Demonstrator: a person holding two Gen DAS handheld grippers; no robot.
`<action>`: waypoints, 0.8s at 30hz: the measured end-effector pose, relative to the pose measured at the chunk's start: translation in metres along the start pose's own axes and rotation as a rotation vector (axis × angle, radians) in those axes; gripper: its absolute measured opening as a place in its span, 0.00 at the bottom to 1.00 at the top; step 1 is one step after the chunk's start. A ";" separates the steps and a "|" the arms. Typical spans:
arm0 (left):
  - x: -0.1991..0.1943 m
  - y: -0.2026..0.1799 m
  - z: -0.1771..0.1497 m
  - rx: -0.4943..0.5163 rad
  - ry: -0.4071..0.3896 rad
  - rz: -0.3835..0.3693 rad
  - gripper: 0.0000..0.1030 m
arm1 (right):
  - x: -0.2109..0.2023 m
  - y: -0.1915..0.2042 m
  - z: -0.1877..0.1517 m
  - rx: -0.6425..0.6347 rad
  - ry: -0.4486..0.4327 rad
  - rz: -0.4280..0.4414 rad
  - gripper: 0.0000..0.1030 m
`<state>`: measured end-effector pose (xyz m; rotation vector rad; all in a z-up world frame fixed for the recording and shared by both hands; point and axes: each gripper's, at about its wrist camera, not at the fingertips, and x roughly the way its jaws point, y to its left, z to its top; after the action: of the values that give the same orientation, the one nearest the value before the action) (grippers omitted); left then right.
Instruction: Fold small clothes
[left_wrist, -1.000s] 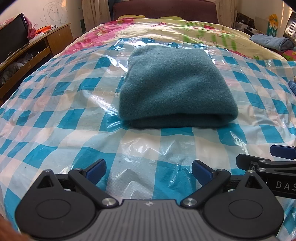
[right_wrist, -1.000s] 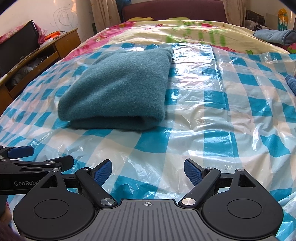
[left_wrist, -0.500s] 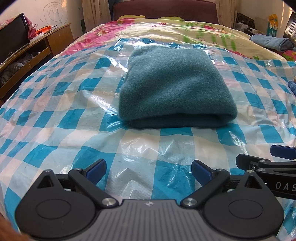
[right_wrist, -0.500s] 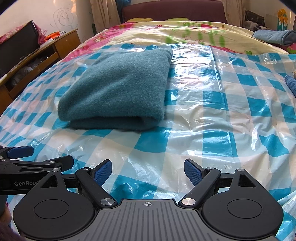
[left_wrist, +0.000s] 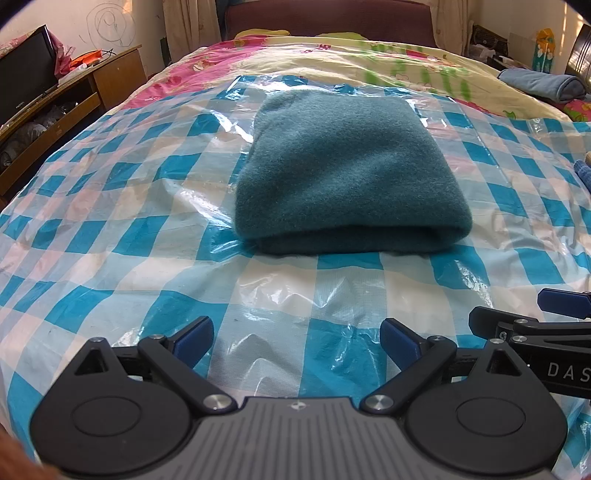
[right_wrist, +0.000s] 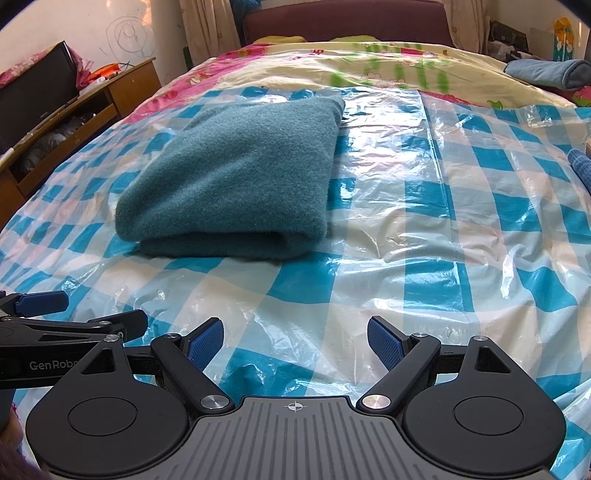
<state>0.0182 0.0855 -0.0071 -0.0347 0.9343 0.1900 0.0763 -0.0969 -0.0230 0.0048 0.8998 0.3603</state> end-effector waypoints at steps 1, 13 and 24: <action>0.000 0.000 0.000 0.000 0.000 0.000 0.97 | 0.000 0.000 0.000 0.000 0.000 0.000 0.84; 0.000 -0.001 0.000 -0.001 0.002 -0.002 0.96 | 0.000 0.000 0.000 0.000 -0.001 0.000 0.84; 0.000 -0.001 -0.001 -0.005 0.006 -0.010 0.95 | 0.000 0.000 0.000 0.000 -0.001 0.000 0.84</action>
<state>0.0176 0.0842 -0.0079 -0.0450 0.9393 0.1831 0.0759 -0.0968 -0.0231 0.0050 0.8989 0.3600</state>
